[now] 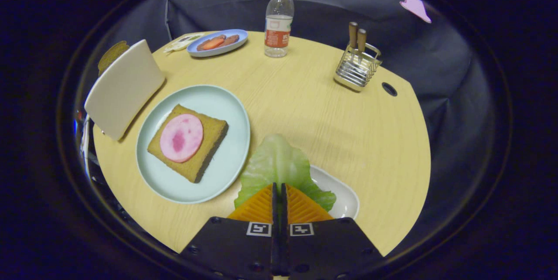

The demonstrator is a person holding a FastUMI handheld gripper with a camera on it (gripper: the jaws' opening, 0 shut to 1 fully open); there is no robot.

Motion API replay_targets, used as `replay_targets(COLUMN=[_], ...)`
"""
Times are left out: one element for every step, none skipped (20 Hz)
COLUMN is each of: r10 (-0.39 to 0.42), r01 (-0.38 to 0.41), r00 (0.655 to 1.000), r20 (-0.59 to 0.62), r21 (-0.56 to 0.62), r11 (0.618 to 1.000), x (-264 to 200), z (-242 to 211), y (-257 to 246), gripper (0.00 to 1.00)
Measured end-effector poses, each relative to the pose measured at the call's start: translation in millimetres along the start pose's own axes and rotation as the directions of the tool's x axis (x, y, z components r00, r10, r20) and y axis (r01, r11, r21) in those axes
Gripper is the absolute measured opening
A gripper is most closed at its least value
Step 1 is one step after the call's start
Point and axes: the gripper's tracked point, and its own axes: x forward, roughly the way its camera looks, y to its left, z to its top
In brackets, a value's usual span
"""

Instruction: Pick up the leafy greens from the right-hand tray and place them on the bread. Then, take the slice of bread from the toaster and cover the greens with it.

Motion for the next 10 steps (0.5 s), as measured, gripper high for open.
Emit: replay_targets(r10=[0.003,-0.009,-0.012,-0.019,-0.017,-0.013,-0.012,-0.007,-0.002,0.001], r01=[-0.003,0.009,0.012,0.019,0.016,0.012,0.010,0.005,0.001,0.000], r00=[1.000,1.000,1.000,0.999,0.999,0.998,0.997,0.996,0.994,0.992], r20=[0.009,0.016,0.019,0.031,0.041,0.060,0.077,0.092,0.107,0.124], r21=[0.003,0.004,0.008,0.016,0.022,0.024,0.025,0.019,0.010,-0.001], r11=[1.000,1.000,1.000,1.000,1.000,1.000,1.000,1.000,1.000,1.000], x=[-4.9,-9.4,-14.3,-20.3,-27.1,-35.9,-43.0,-51.3,-58.5,-65.3], z=[-1.2,-1.5,-2.9,-0.8,1.7,6.7,11.6,16.6,21.3,27.8], y=[0.1,-1.9,-1.5,-1.8,1.7,5.9,11.4,18.8,26.1,34.5], gripper=[0.01,0.01,0.01,0.01,0.01,0.01,0.01,0.01,0.01,0.01])
